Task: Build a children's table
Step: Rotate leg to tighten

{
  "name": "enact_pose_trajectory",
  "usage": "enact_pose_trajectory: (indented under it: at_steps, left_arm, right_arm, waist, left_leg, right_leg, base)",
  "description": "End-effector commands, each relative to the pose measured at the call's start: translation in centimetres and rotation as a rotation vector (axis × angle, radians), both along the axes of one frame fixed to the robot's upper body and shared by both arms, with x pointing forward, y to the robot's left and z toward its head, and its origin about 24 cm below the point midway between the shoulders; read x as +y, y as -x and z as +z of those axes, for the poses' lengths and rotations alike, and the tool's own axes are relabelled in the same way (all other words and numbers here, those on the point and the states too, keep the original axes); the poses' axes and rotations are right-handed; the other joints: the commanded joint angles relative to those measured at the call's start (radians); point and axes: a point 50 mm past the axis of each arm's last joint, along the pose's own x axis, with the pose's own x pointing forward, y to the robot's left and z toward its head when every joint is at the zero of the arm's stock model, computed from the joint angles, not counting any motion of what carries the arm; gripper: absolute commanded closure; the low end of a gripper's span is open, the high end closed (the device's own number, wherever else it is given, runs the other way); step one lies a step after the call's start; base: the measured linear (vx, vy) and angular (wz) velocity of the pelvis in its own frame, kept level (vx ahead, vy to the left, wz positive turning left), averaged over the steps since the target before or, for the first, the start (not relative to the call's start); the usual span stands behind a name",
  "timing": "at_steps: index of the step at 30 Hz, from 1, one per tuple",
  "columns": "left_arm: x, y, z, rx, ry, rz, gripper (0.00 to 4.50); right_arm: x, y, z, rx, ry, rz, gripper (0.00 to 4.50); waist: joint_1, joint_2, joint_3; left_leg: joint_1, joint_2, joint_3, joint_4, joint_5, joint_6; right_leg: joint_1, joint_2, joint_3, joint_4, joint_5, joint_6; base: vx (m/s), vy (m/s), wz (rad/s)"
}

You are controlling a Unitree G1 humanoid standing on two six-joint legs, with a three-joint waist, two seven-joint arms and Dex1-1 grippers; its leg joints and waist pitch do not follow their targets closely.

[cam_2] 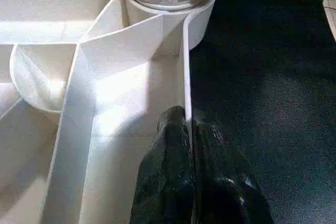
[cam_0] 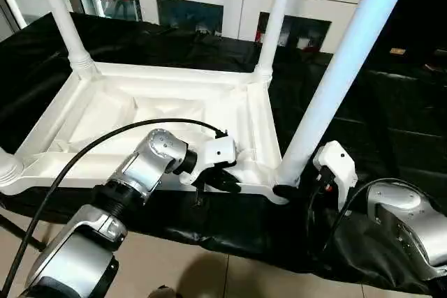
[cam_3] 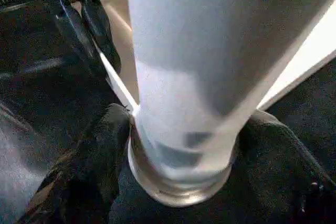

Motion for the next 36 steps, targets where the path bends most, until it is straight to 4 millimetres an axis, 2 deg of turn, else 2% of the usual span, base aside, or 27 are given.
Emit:
enact_pose_trajectory:
  at_steps: [1, 5, 6, 12, 22, 24, 25, 26, 28, 29, 31, 33, 34, 36]
  left_arm:
    - [-0.9, 0.2, 0.8, -0.039, 0.013, -0.049, 4.50]
    - [-1.0, 0.2, 0.8, -0.037, 0.012, -0.048, 4.50]
    - [-0.9, 0.3, 0.8, -0.036, 0.011, -0.048, 4.50]
    - [-0.8, 0.2, 0.7, -0.036, 0.006, -0.043, 4.50]
    - [-0.6, 0.1, 0.6, -0.039, 0.004, -0.018, 4.50]
    - [-0.7, -0.3, 0.7, -0.042, 0.024, 0.030, 4.50]
    - [-0.7, -0.3, 0.7, -0.042, 0.024, 0.030, 4.50]
    - [-0.8, -0.6, 0.7, -0.054, 0.032, 0.067, 4.50]
    - [-1.2, -1.6, 0.8, -0.096, 0.048, 0.176, 4.50]
    - [-1.2, -1.6, 0.8, -0.096, 0.048, 0.176, 4.50]
    - [-2.1, -3.2, 1.2, -0.166, 0.055, 0.334, 4.50]
    - [-3.1, -4.1, 1.5, -0.190, 0.065, 0.454, 4.50]
    - [-3.2, -4.2, 1.6, -0.191, 0.065, 0.459, 4.50]
    - [-4.4, -4.8, 1.9, -0.208, 0.071, 0.559, 4.50]
  right_arm:
    - [-0.1, -0.3, 0.5, -0.018, -0.026, 0.012, 1.15]
    - [0.0, -0.1, 0.3, -0.014, -0.034, 0.026, 1.15]
    - [0.1, -0.1, 0.2, -0.013, -0.037, 0.027, 1.41]
    - [0.1, 0.1, -0.3, -0.005, -0.036, 0.030, 1.80]
    - [0.2, -0.2, -0.6, -0.011, -0.056, -0.017, 1.92]
    - [-0.1, -1.0, -1.0, -0.019, -0.056, -0.137, 1.92]
    - [-0.1, -1.0, -1.0, -0.019, -0.056, -0.137, 1.93]
    - [-0.2, -1.5, -1.3, -0.026, -0.055, -0.208, 1.93]
    - [-0.5, -2.7, -1.7, -0.040, -0.067, -0.379, 1.93]
    - [-0.5, -2.7, -1.7, -0.040, -0.067, -0.379, 1.93]
    - [0.0, -4.6, -2.0, -0.038, -0.102, -0.640, 1.93]
    - [1.2, -5.8, -2.0, -0.032, -0.126, -0.762, 1.93]
    - [1.2, -5.8, -2.0, -0.031, -0.127, -0.767, 1.93]
    - [2.8, -6.9, -2.0, -0.019, -0.140, -0.863, 1.94]
  waist:
    - [-0.001, -0.008, -0.071]
    - [0.000, -0.005, -0.071]
    - [-0.001, -0.006, -0.071]
    - [-0.002, -0.006, -0.071]
    - [-0.003, -0.004, -0.072]
    - [-0.005, -0.005, -0.072]
    - [-0.007, -0.006, -0.071]
    - [-0.008, -0.005, -0.071]
    - [-0.017, -0.004, -0.070]
    - [-0.019, -0.006, -0.071]
    - [-0.028, -0.006, -0.074]
    - [-0.036, -0.007, -0.079]
    - [-0.037, -0.007, -0.077]
    - [-0.036, -0.005, -0.082]
  left_leg:
    - [0.025, 0.027, 0.002, -0.067, -0.175, 0.049]
    - [0.025, 0.028, 0.002, -0.067, -0.167, 0.054]
    - [0.024, 0.028, 0.002, -0.067, -0.172, 0.053]
    - [0.023, 0.027, 0.002, -0.068, -0.177, 0.048]
    - [0.023, 0.026, 0.002, -0.067, -0.170, 0.049]
    - [0.023, 0.025, 0.002, -0.067, -0.185, 0.039]
    - [0.021, 0.024, 0.001, -0.069, -0.190, 0.034]
    - [0.022, 0.025, 0.000, -0.070, -0.195, 0.025]
    - [0.022, 0.021, 0.001, -0.070, -0.216, 0.008]
    - [0.021, 0.020, 0.000, -0.071, -0.218, 0.003]
    - [0.021, 0.017, -0.001, -0.071, -0.216, -0.011]
    - [0.020, 0.016, -0.003, -0.069, -0.190, -0.020]
    - [0.020, 0.014, 0.000, -0.068, -0.185, -0.018]
    - [0.019, 0.014, -0.001, -0.065, -0.136, -0.004]
  right_leg:
    - [0.043, -0.052, 0.019, -0.061, -0.088, -0.237]
    - [0.043, -0.052, 0.016, -0.059, -0.066, -0.245]
    - [0.044, -0.053, 0.015, -0.060, -0.072, -0.245]
    - [0.045, -0.054, 0.014, -0.061, -0.088, -0.239]
    - [0.045, -0.054, 0.014, -0.059, -0.077, -0.241]
    - [0.042, -0.054, 0.013, -0.061, -0.099, -0.242]
    - [0.043, -0.053, 0.012, -0.062, -0.112, -0.239]
    - [0.045, -0.054, 0.012, -0.063, -0.129, -0.232]
    - [0.039, -0.051, 0.012, -0.067, -0.160, -0.225]
    - [0.041, -0.052, 0.011, -0.068, -0.169, -0.221]
    - [0.040, -0.051, 0.010, -0.067, -0.179, -0.212]
    - [0.042, -0.050, 0.009, -0.065, -0.150, -0.213]
    - [0.040, -0.049, 0.010, -0.065, -0.137, -0.215]
    - [0.046, -0.050, 0.010, -0.057, -0.050, -0.228]
  base:
    - [0.000, 0.000, 0.00]
    - [0.000, 0.000, 0.00]
    - [0.000, 0.000, 0.00]
    - [0.000, 0.000, 0.00]
    - [0.000, 0.000, 0.00]
    - [0.000, 0.000, 0.00]
    - [0.000, 0.000, 0.00]
    - [0.000, 0.000, 0.00]
    - [0.000, 0.000, 0.00]
    - [0.000, 0.000, 0.00]
    - [0.000, 0.000, 0.00]
    - [0.000, 0.000, 0.00]
    - [0.000, 0.000, 0.00]
    - [0.000, 0.000, 0.00]
